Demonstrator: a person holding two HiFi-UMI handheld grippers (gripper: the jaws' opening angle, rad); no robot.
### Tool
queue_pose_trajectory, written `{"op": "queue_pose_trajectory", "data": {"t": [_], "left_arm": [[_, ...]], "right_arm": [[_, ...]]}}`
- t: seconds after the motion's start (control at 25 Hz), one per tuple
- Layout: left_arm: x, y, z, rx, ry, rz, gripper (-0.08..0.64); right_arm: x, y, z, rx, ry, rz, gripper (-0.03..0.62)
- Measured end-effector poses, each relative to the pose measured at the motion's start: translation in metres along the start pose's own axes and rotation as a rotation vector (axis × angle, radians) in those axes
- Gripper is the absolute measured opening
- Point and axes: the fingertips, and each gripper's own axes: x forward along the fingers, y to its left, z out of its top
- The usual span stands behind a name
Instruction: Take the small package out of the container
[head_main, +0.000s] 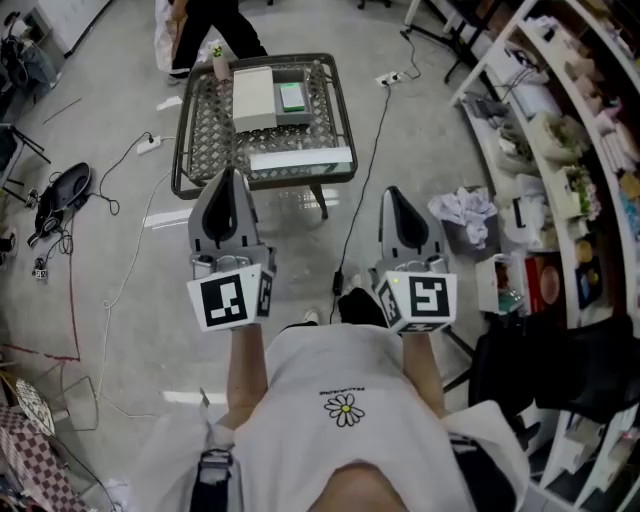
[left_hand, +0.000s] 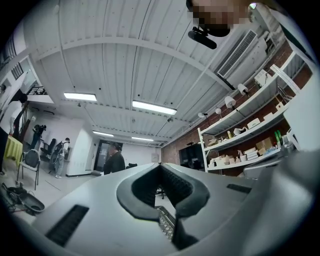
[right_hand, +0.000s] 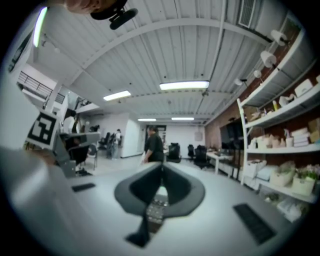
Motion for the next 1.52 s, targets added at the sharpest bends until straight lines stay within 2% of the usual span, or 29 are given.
{"op": "queue_pose_trajectory", "data": {"t": [0.28, 0.44, 0.52, 0.76, 0.96, 1.2, 1.36, 1.52], "left_arm": [[0.042, -0.004, -0.019, 0.033, 0.014, 0.010, 0.025], [0.078, -0.005, -0.028, 0.053, 0.003, 0.051, 0.025], [0.099, -0.002, -0.031, 0.059, 0.003, 0.067, 0.025], [0.161, -0.003, -0.036, 0.133, 0.047, 0.127, 0.025], [0.219, -0.011, -0.039, 0.141, 0.032, 0.169, 0.025], [0.270, -0.049, -0.040, 0.258, 0.005, 0.140, 0.025], [0.291, -0.054, -0.049, 0.258, 0.030, 0.138, 0.025], [0.302, -0.044, -0.060, 0.242, 0.057, 0.157, 0.025]], "right_arm": [[0.045, -0.017, 0.002, -0.025, -0.044, 0.044, 0.032], [0.082, -0.052, -0.003, 0.103, -0.084, 0.027, 0.032], [0.108, -0.060, -0.006, 0.125, -0.076, 0.044, 0.032], [0.186, -0.084, -0.001, 0.095, -0.073, 0.097, 0.032], [0.244, -0.100, 0.003, 0.022, -0.069, 0.193, 0.032], [0.294, -0.130, -0.007, 0.008, -0.046, 0.214, 0.031], [0.318, -0.142, -0.015, 0.076, -0.025, 0.219, 0.031], [0.332, -0.143, -0.024, 0.059, 0.002, 0.227, 0.031]]}}
